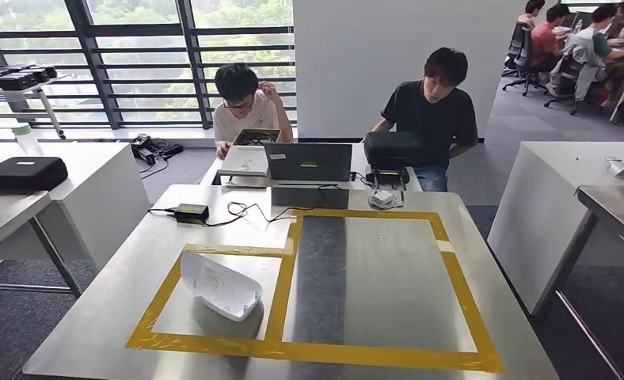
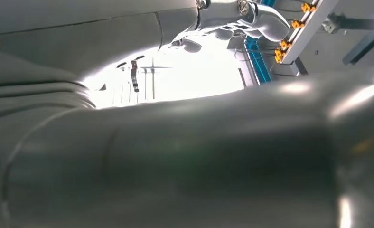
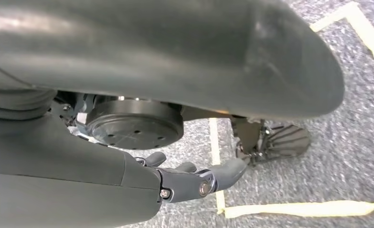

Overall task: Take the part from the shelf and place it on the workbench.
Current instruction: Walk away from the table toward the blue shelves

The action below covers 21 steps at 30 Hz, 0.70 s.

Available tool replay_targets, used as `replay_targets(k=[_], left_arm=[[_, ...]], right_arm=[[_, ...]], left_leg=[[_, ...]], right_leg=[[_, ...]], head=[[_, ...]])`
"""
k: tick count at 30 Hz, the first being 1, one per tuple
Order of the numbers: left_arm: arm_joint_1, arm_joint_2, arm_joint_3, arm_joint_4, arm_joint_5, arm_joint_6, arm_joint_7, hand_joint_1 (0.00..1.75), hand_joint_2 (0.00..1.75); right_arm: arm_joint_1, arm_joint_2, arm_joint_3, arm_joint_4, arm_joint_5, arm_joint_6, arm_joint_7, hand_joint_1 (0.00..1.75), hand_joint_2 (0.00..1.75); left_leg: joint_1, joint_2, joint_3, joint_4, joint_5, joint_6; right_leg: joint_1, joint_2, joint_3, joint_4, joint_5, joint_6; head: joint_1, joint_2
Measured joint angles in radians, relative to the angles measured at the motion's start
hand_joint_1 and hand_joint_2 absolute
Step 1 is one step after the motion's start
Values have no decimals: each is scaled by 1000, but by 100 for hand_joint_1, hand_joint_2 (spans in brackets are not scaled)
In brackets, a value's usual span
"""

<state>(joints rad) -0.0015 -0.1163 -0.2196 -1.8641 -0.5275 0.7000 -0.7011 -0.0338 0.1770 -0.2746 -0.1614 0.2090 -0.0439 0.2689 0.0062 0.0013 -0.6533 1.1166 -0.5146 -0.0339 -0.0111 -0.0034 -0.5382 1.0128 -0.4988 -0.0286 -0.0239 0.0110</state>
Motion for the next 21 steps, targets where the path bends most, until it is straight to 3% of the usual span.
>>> replay_targets(k=[2,3,4,5,7,9,10,12,13,15,17,18,19,20,21], left_arm=[[16,0,26,-1,12,0,1,0,0],[24,0,41,-1,17,0,1,0,0],[30,0,54,-1,21,0,1,0,0],[34,0,64,-1,23,0,1,0,0],[38,-1,83,-2,32,0,1,0,0],[44,-2,104,-3,48,0,0,0,0],[49,-2,116,-3,58,0,0,0,0],[61,-3,133,0,74,0,0,0,0],[65,-3,138,5,81,0,0,0,0],[66,-2,145,23,92,0,0,0,0],[64,-2,155,52,106,0,0,0,0],[62,-2,160,68,113,0,0,0,0],[59,-2,165,84,118,0,1,0,0],[54,-2,172,101,120,0,1,0,0],[48,-3,182,120,121,0,1,0,0]], right_arm=[[1,0,0,0,2,0,0,0,0],[2,-1,0,0,4,0,0,0,0],[2,-1,-1,0,5,0,0,0,0],[2,-2,-1,0,6,0,0,0,0],[2,-2,-1,0,8,0,0,0,0],[1,-3,-1,0,11,0,0,0,0],[0,-3,-1,0,11,-1,0,0,0],[0,-4,-1,0,10,-3,0,0,0],[1,-4,-1,0,9,-5,0,0,0],[2,-4,-2,0,5,-6,0,0,0],[2,-4,-4,0,1,-6,0,0,0],[2,-4,-6,0,0,-6,0,0,0],[2,-4,-7,0,0,-6,0,0,0],[2,-4,-9,0,1,-6,0,0,0],[3,-4,-10,0,4,-6,0,0,0]], left_leg=[[3,0,-33,118,-80,-10],[5,0,-39,162,-96,-14],[7,0,-30,176,-91,-17],[9,0,-3,154,-69,-19],[13,0,92,27,-32,-22],[10,-5,158,-75,-29,-11],[7,-7,165,-92,-36,-1],[5,-7,153,-93,-27,21],[5,-5,146,-93,-20,32],[6,-3,128,-95,-1,51],[2,-2,105,-93,19,57],[-1,-2,93,-91,28,59],[-5,-2,79,-88,38,60],[-9,-2,65,-85,46,61],[-13,-2,54,-84,54,61]], right_leg=[[0,0,-24,0,18,-2],[-1,-1,-37,1,27,0],[-1,-2,-49,2,36,2],[-2,-2,-60,3,44,6],[-5,-3,-78,9,57,16],[-6,-2,-87,15,68,30],[-5,-1,-89,16,74,37],[-6,0,-91,15,83,50],[-8,1,-96,23,73,55],[-9,2,-121,89,3,61],[-6,2,-159,212,-88,62],[-4,2,-169,263,-109,61],[-1,2,-164,286,-109,57],[3,3,-141,273,-91,50],[8,3,-99,223,-66,40]], head=[[-4,0],[-5,0],[-6,0],[-7,0],[-8,0],[-10,0],[-9,0],[-7,0],[-6,0],[-2,0],[2,0],[4,0],[5,0],[7,0],[9,0]])
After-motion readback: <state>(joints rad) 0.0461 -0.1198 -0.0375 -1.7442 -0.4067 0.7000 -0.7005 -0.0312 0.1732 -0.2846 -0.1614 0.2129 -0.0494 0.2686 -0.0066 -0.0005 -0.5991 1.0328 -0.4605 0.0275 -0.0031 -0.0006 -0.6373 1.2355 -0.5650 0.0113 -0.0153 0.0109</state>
